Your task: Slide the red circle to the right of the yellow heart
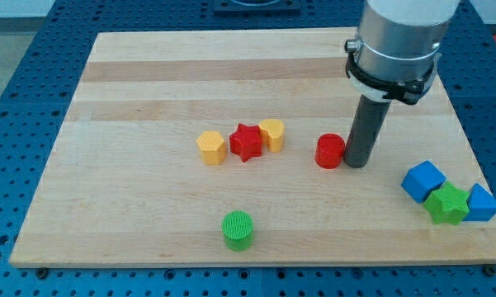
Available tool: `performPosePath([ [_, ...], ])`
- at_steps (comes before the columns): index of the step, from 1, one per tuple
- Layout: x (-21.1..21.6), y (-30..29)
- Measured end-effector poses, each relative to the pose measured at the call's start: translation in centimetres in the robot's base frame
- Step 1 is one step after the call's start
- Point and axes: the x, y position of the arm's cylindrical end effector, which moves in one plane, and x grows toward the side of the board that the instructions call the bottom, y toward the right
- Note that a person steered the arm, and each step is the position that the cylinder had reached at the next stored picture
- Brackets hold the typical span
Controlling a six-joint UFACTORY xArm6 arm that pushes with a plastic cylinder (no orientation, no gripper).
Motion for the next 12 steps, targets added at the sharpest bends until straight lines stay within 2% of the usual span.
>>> performPosePath([
  [1,0.8,-0.3],
  [2,3.7,-0.8],
  [3,4.1,-3.2],
  [5,-0.1,-4.5],
  [6,-0.1,-4.0],
  [7,0.0,2.5],
  [8,-2.7,5.7],
  [12,-2.9,-3.2],
])
